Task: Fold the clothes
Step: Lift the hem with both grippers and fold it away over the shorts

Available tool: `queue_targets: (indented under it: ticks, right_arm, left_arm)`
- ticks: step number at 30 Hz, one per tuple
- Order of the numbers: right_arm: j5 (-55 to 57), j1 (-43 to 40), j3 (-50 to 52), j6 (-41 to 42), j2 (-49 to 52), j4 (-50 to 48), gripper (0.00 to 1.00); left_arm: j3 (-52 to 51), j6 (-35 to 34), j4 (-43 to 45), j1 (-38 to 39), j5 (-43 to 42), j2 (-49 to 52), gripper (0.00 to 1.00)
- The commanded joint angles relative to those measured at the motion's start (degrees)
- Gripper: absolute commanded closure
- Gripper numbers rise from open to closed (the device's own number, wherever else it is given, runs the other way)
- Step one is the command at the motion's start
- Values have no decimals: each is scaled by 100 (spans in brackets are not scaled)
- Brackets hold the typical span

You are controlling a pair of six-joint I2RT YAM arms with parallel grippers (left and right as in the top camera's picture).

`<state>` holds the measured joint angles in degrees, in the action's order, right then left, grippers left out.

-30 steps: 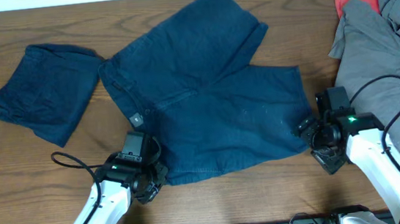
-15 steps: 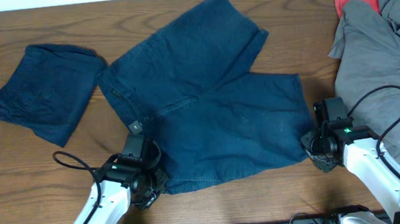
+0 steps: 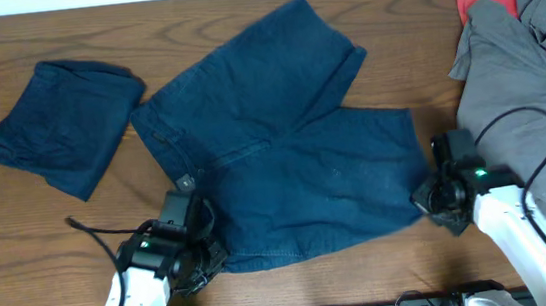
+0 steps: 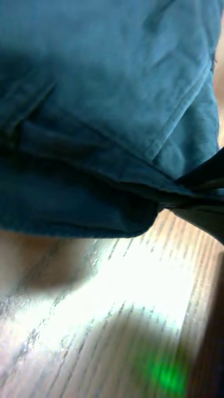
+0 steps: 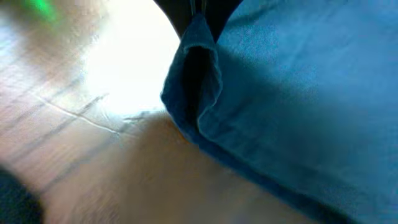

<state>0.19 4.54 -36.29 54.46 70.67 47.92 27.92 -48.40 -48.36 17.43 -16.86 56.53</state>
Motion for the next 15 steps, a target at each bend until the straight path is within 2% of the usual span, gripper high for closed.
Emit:
queue_targets:
  ticks: [1, 8, 15]
  right_arm:
    - [457, -127, -835, -540, -433, 479, 99]
    - [614, -127, -1869, -699, -861, 1497, 99]
    - [710, -125, -2645, -914, -1106, 2264, 99]
  left_arm:
    - [170, 278, -205, 17, -44, -372, 94]
    - [304, 302, -741, 17, -70, -949, 94]
    - [1722, 898, -1967, 17, -44, -1257, 94]
